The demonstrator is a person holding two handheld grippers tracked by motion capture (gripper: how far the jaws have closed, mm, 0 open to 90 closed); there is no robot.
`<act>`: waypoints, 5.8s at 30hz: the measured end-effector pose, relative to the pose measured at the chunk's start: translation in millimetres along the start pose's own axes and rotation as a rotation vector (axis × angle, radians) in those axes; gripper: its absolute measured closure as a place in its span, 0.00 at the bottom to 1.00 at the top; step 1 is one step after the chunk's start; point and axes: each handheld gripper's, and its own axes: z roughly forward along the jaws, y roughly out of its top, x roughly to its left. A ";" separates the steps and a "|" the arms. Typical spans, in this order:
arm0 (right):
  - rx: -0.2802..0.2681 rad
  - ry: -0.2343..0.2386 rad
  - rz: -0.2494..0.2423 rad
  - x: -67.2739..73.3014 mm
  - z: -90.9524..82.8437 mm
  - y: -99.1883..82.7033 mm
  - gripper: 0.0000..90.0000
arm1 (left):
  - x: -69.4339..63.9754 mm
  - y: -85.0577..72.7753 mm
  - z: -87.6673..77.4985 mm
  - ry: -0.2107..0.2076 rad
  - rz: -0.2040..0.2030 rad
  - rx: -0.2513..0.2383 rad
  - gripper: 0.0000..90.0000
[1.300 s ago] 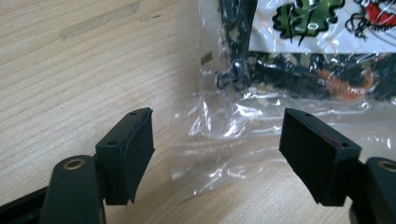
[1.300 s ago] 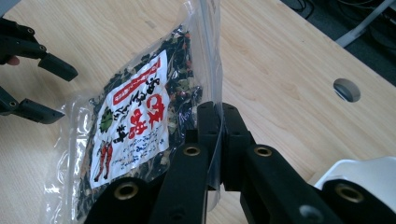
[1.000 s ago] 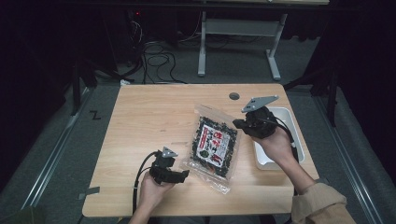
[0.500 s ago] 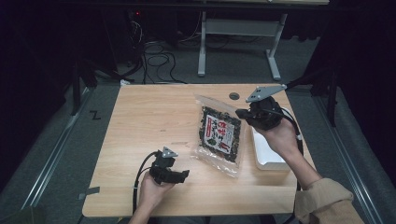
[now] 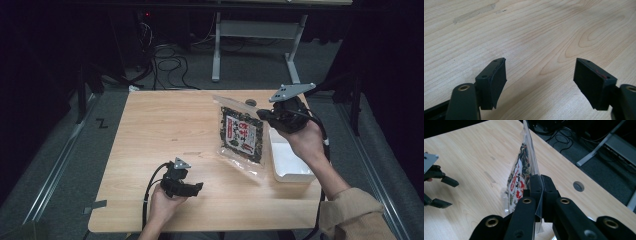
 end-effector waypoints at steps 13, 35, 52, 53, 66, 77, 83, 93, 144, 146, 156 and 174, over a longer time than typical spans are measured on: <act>-0.053 -0.079 0.022 -17.6 -23.6 7.3 1.00 | -0.7 -0.1 1.0 0.007 0.005 0.008 0.30; -0.087 -0.145 0.111 -52.1 -63.1 -13.7 1.00 | -1.8 -0.9 3.1 0.014 0.018 0.021 0.29; -0.103 -0.205 0.161 -75.3 -88.9 -47.8 1.00 | -3.4 -0.8 3.8 0.010 0.022 0.024 0.29; -0.105 -0.206 0.168 -76.0 -90.1 -49.6 1.00 | -3.5 -0.8 3.8 0.010 0.023 0.024 0.29; -0.105 -0.242 0.218 -86.3 -97.8 -74.6 1.00 | -5.4 -1.0 6.0 0.020 0.036 0.038 0.29; -0.128 -0.253 0.249 -90.5 -99.1 -84.0 1.00 | -5.2 -1.2 6.4 0.023 0.035 0.037 0.29; -0.145 -0.266 0.247 -92.0 -108.1 -84.9 1.00 | -5.5 -1.2 6.5 0.024 0.033 0.035 0.29; -0.116 -0.292 0.256 -92.2 -100.1 -95.7 1.00 | -5.8 -1.3 7.0 0.024 0.035 0.039 0.29; -0.055 -0.254 0.318 -99.1 -67.6 -145.3 0.55 | -8.7 -2.1 9.3 0.019 0.037 0.048 0.29; -0.059 -0.260 0.319 -98.7 -68.7 -145.7 0.53 | -8.9 -2.0 9.4 0.018 0.038 0.048 0.29; -0.063 -0.278 0.338 -100.4 -72.5 -150.9 0.46 | -9.6 -2.1 10.1 0.018 0.043 0.051 0.29; -0.083 -0.292 0.354 -103.1 -79.1 -161.8 0.46 | -10.6 -2.3 11.2 0.017 0.047 0.057 0.29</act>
